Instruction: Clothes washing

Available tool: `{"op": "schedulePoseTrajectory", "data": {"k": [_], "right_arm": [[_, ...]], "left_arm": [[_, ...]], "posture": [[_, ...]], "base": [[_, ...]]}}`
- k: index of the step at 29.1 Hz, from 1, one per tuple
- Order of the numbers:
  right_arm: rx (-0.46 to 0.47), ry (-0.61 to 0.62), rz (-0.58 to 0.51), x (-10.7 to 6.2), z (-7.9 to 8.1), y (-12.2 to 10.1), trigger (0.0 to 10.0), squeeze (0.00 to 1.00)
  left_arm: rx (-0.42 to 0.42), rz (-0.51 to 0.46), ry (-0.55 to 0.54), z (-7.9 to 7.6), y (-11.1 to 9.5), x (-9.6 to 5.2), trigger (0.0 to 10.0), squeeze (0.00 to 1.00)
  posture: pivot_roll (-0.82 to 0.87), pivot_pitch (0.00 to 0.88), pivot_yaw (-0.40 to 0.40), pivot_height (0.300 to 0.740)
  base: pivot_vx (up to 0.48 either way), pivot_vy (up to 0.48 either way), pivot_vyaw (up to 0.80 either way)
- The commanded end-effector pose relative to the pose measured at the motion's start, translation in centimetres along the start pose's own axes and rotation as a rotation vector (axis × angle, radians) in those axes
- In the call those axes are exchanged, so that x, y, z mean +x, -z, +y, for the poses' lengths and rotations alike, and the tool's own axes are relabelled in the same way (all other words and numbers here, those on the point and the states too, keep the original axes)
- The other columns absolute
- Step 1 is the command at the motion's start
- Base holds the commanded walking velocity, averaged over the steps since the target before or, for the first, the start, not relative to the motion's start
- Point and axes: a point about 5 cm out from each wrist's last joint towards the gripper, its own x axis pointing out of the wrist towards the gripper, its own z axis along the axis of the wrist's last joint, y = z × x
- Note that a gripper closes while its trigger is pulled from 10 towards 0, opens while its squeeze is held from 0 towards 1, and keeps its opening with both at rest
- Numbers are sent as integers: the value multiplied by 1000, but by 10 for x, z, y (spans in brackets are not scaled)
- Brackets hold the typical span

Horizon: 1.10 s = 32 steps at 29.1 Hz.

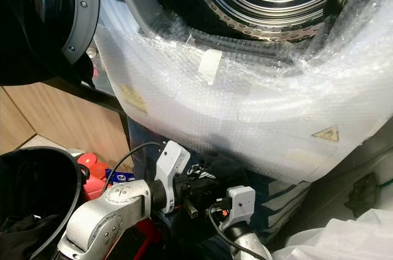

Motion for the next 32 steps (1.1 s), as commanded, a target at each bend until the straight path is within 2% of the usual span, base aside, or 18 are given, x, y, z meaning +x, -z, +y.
{"op": "schedulePoseTrajectory", "data": {"k": [1,7,8,9,10,11,16,17,18,23,25,26,29,32], "right_arm": [[-14,12,-62,1,-3,-12,0,0],[-20,-18,-66,2,1,-14,0,0],[-24,-32,-63,1,3,-14,0,0],[-28,-44,-61,1,4,-14,0,0],[-30,-50,-61,1,5,-13,0,0],[-31,-46,-66,1,6,-13,0,0],[-26,-52,-65,0,9,-11,0,0],[-27,-52,-65,0,9,-11,0,0],[-27,-48,-64,-1,9,-11,0,0],[-23,-57,-51,-4,10,-7,0,0],[-29,-62,-48,-4,11,-6,0,0],[-30,-65,-46,-4,11,-6,0,0],[-33,-61,-43,-3,9,-6,0,0],[-38,-55,-28,-4,6,-3,0,0]], "left_arm": [[7,26,-25,4,4,-2,0,0],[37,25,-10,1,2,1,0,0],[48,23,-10,1,2,1,824,0],[59,22,-13,1,2,1,2471,0],[65,22,-15,2,2,1,2471,0],[75,14,-17,2,1,-1,10000,0],[112,35,-28,5,3,-13,10000,0],[108,32,-29,6,3,-17,10000,294],[110,41,-19,6,4,-25,10000,1000],[113,110,9,5,11,-43,10000,1000],[140,125,12,5,12,-46,10000,1000],[155,128,-23,7,10,-51,10000,1000],[136,70,-113,15,0,-59,10000,1000],[183,39,-122,13,-11,-70,10000,1000]], "posture": [[-18,118,-20,740],[-11,119,-26,740],[-11,117,-27,740],[-11,116,-25,740],[-10,117,-23,740],[-11,115,-20,740],[-17,110,-1,740],[-16,110,-1,740],[-4,111,-3,740],[10,107,-2,740],[13,103,1,740],[13,101,5,740],[16,96,6,740],[24,92,11,740]], "base": [[0,0,0],[0,0,0],[0,0,0],[0,0,0],[0,0,0],[0,0,0],[0,0,0],[0,0,0],[0,0,0],[0,0,0],[0,0,0],[0,0,0],[0,0,0],[0,0,0]]}}
